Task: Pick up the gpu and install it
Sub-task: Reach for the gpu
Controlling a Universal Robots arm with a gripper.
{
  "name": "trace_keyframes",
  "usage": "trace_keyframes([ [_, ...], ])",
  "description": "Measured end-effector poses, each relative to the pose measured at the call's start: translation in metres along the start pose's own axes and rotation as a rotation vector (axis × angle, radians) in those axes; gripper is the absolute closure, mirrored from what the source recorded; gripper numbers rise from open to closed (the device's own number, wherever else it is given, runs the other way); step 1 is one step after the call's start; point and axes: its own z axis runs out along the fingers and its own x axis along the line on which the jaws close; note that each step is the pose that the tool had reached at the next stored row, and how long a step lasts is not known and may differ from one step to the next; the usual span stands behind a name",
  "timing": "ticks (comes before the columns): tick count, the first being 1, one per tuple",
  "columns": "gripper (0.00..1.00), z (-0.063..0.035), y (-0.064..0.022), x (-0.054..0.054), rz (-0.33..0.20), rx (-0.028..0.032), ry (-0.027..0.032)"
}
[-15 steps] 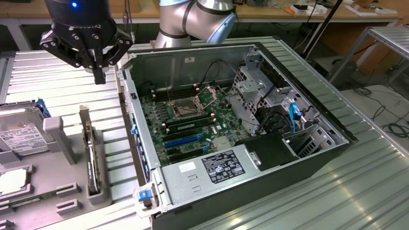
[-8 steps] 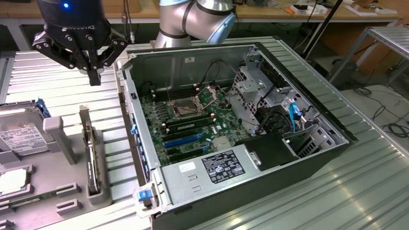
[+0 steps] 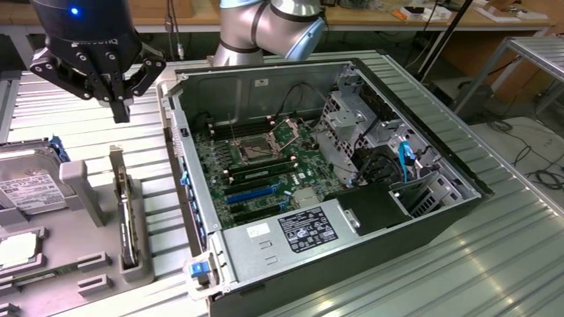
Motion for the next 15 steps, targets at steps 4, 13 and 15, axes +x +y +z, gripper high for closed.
trace_keyframes([
  [4, 0.89, -0.0004, -0.0046, 0.005, 0.000, 0.0000, 0.0001],
  [13, 0.89, -0.0014, -0.0220, 0.017, 0.000, 0.0001, 0.0001],
  [15, 0.89, -0.0016, -0.0243, 0.019, 0.000, 0.0001, 0.0002],
])
